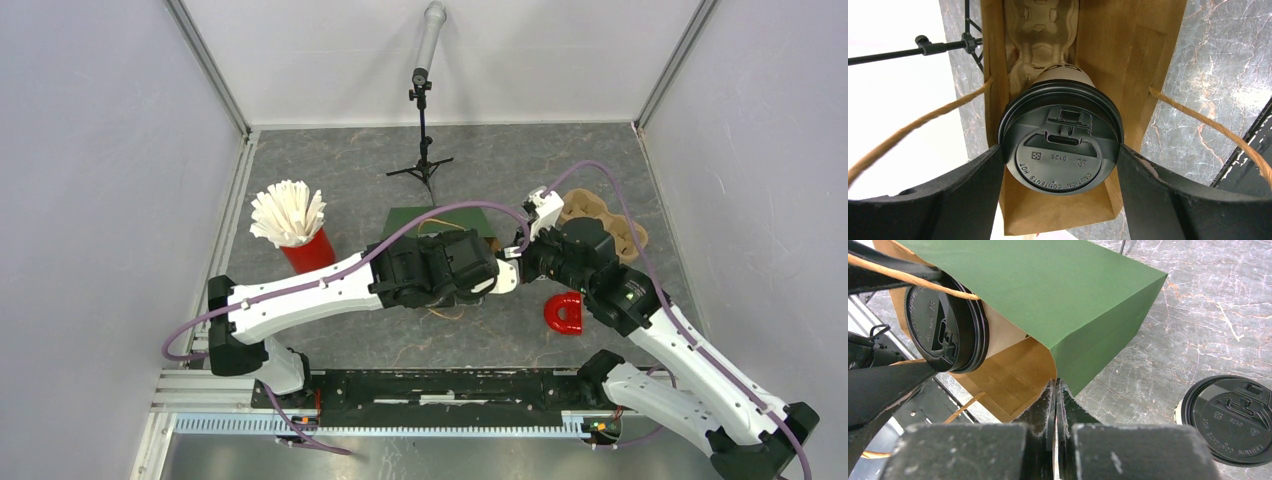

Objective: Pack the takeout coffee

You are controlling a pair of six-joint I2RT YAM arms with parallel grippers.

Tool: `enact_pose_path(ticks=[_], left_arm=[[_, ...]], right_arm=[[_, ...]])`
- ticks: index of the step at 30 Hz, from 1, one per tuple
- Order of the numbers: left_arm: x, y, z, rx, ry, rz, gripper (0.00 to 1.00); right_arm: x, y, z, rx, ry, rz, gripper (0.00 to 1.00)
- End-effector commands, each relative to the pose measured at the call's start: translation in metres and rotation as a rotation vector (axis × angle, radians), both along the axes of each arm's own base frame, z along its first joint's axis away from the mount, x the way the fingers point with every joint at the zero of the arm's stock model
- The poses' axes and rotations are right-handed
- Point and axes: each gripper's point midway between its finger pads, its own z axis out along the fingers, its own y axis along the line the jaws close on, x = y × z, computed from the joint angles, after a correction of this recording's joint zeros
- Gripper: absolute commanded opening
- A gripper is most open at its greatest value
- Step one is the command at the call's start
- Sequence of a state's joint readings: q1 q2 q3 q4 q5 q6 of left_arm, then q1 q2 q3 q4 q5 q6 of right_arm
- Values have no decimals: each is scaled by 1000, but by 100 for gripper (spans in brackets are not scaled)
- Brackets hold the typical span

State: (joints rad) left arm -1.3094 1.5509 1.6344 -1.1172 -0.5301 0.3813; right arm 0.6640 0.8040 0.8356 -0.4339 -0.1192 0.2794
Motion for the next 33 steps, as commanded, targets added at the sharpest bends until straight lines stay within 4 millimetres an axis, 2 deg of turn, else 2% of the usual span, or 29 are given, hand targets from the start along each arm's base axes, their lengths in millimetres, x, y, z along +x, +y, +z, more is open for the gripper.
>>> enact_pose_path(ticks=[1, 9, 16, 23, 27, 33], left_arm=[[2, -1, 5, 2, -35, -52, 51], [20, 3, 2, 46, -136, -78, 53], [12, -8, 15, -49, -89, -81, 51], [12, -3, 19, -28, -93, -93, 51], [9, -7, 19, -33, -70, -102, 50], [13, 2, 13, 18, -99, -116, 50]], right_arm=[[5, -3, 15, 52, -35, -52, 0], [0, 1, 3, 46, 3, -28, 0], [6, 0, 23, 22, -16, -31, 0], [6, -6, 24, -49, 1, -15, 0], [10, -8, 36, -54, -1, -19, 0], [13, -16, 28, -106, 18, -2, 0]])
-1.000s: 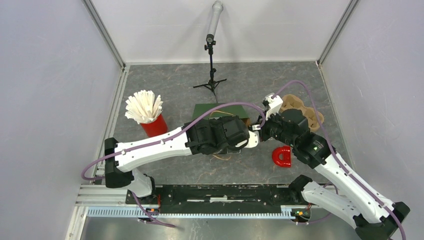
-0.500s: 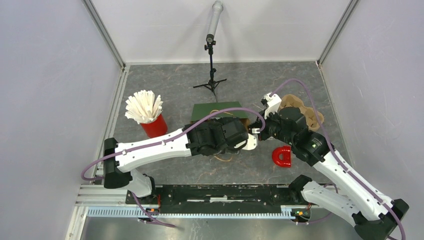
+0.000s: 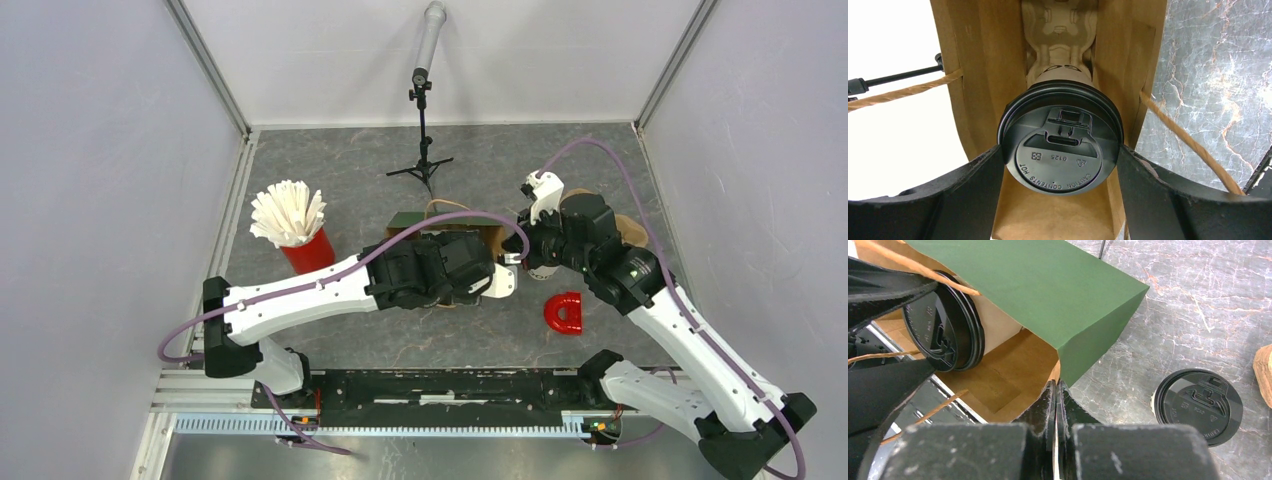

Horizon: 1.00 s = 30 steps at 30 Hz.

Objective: Pack the takeout coffee

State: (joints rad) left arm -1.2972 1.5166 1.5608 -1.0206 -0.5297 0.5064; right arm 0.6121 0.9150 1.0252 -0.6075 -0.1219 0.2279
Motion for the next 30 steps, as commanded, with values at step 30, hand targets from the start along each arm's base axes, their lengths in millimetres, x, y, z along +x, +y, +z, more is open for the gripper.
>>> enact_pose_path(ticks=[30], left_arm=[[16, -27, 24, -175, 74, -47, 48]], right_arm=[[5, -1, -4, 261, 47, -167, 29]])
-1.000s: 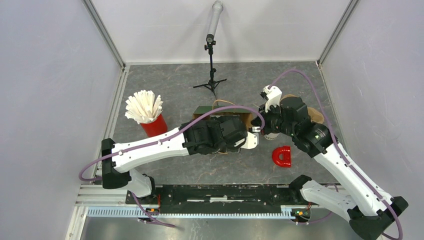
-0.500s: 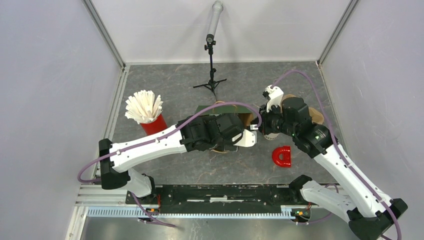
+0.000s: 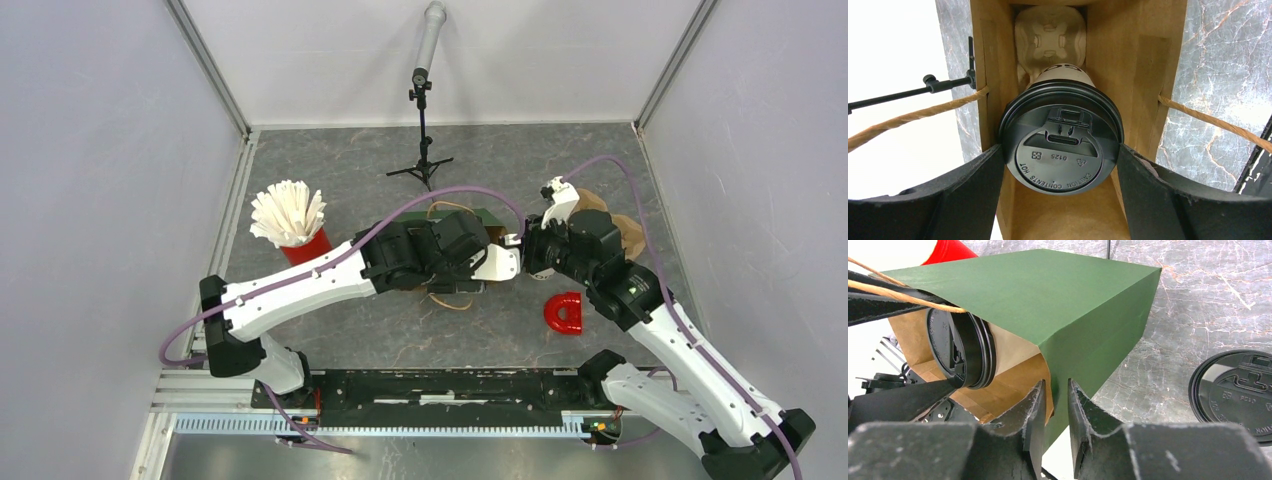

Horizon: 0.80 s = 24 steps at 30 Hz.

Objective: Pack the takeout coffee

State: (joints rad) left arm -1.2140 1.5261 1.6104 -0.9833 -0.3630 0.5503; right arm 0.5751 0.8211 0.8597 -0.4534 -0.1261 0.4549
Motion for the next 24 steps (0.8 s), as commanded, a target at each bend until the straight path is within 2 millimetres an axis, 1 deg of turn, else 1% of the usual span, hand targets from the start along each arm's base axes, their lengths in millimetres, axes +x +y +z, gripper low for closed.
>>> enact_pose_path(ticks=[1, 2, 9, 12, 17, 24], left_arm=[[5, -14, 18, -87, -11, 4, 48], [6, -13, 19, -88, -11, 6, 48], [9, -14, 19, -87, -15, 11, 47], [9, -14, 18, -84, -13, 13, 47], [10, -13, 18, -86, -14, 22, 46], [10, -15, 18, -96, -4, 26, 46]], right_arm=[[4, 0, 8, 61, -18, -40, 31], [4, 0, 7, 62, -14, -43, 33], [8, -2, 1, 46, 5, -68, 34], [11, -2, -3, 50, 16, -89, 34], [15, -2, -4, 29, 25, -108, 32], [14, 1, -7, 14, 38, -103, 31]])
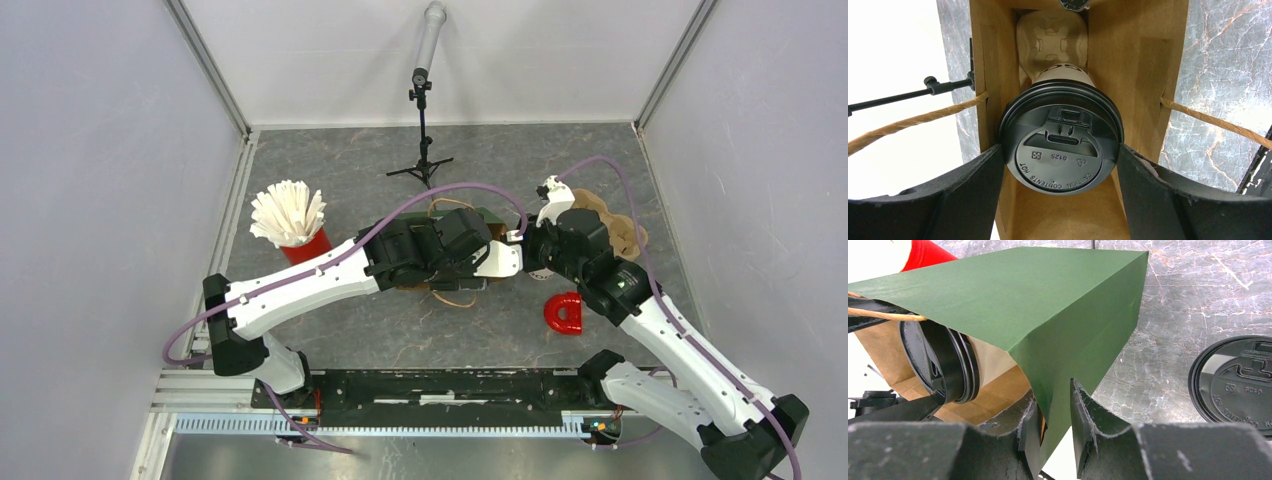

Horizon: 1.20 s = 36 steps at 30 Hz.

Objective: Pack the takeout coffee

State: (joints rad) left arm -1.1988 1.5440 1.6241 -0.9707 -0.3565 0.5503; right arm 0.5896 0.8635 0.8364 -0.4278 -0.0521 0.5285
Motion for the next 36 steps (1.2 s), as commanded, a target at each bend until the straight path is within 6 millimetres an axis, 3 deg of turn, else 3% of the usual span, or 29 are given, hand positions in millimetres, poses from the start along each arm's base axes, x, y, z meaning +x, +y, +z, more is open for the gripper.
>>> enact_pose_path(ticks=[1, 7, 12, 21, 36], left_arm=[[3, -12, 19, -89, -7, 14, 46], [5, -2, 18, -57, -25, 21, 46], [6, 18, 8, 37, -57, 21, 46], [16, 35, -2, 134, -124, 50, 46], [21, 31, -26, 174, -123, 23, 46]], right_arm=[[4, 1, 10, 9, -23, -22, 31], [3, 1, 10, -15, -29, -9, 0], [-3, 5, 7, -48, -37, 65, 0], [-7, 11, 4, -68, -22, 127, 0], [-20, 21, 7, -42, -38, 228, 0]])
